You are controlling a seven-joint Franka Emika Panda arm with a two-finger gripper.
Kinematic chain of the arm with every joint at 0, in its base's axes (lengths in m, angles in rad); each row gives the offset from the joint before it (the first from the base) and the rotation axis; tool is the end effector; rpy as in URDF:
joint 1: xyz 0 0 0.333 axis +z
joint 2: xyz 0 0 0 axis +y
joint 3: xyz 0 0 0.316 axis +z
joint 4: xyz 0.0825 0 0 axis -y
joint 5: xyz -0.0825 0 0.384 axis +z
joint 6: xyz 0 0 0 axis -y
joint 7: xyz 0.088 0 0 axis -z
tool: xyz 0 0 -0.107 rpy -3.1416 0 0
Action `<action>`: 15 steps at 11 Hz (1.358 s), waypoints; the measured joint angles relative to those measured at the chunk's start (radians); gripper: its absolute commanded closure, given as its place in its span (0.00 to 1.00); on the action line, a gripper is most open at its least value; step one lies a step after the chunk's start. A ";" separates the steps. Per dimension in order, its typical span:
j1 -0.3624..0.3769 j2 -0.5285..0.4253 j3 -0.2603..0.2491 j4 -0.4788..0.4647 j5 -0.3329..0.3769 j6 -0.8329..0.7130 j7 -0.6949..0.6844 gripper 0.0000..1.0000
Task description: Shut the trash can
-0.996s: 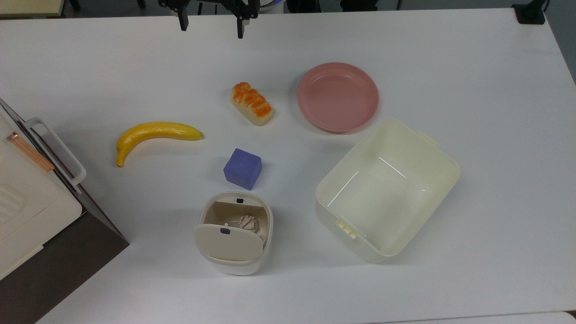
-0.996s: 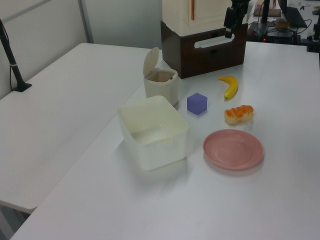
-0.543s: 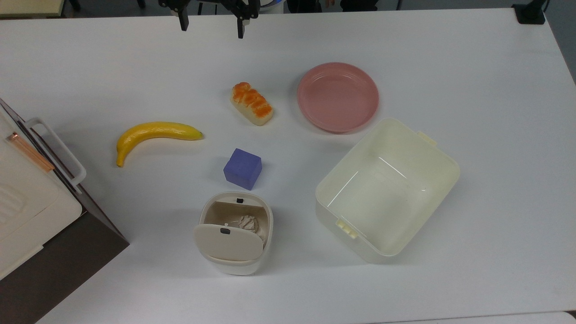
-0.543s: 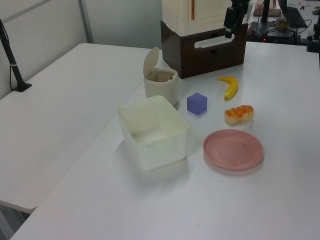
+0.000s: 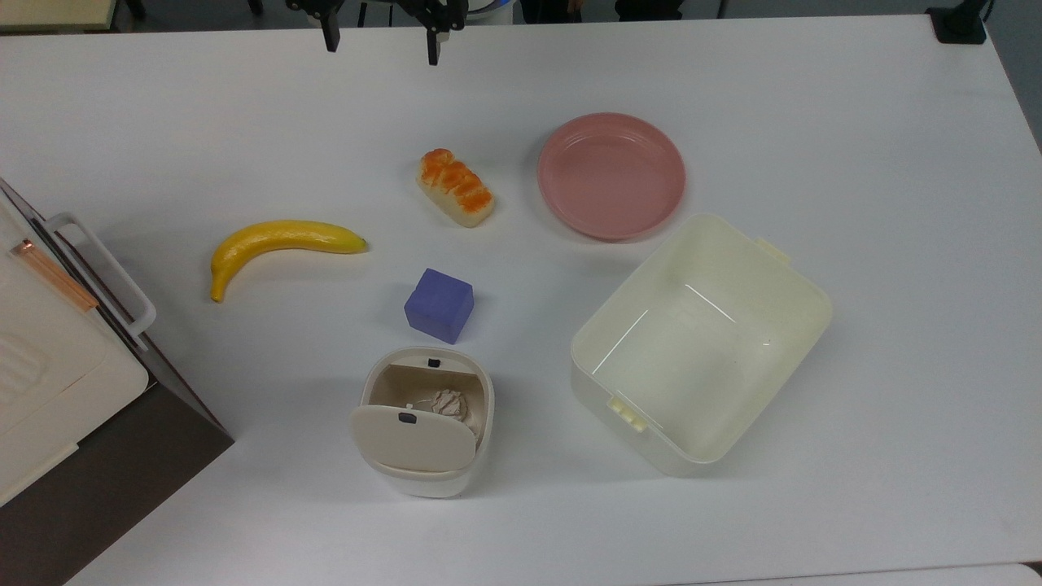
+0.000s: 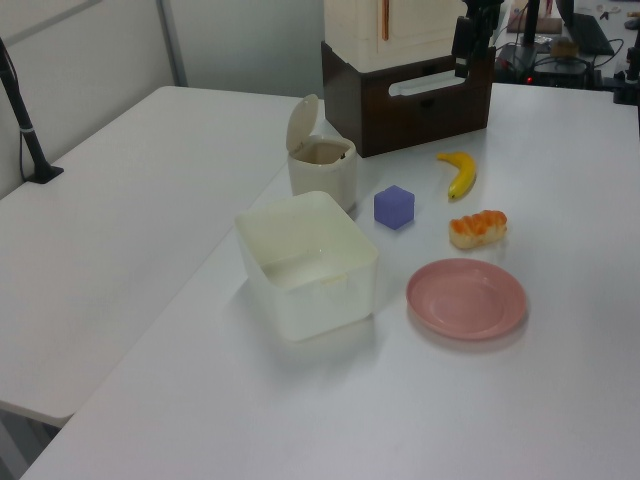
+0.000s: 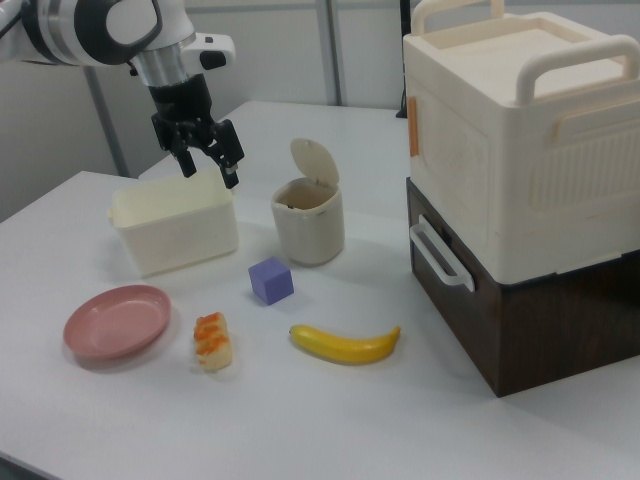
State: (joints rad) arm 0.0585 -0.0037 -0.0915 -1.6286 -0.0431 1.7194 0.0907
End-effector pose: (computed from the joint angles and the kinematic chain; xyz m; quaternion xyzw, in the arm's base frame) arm 0.5665 -0.0228 0.6128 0.9969 -0.0596 0.0478 0.0199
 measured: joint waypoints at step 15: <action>0.014 0.418 -0.002 0.274 -0.334 0.615 1.032 1.00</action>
State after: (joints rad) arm 0.0725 0.4140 -0.0938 -1.3544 -0.3773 2.3349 1.1228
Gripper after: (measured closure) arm 0.991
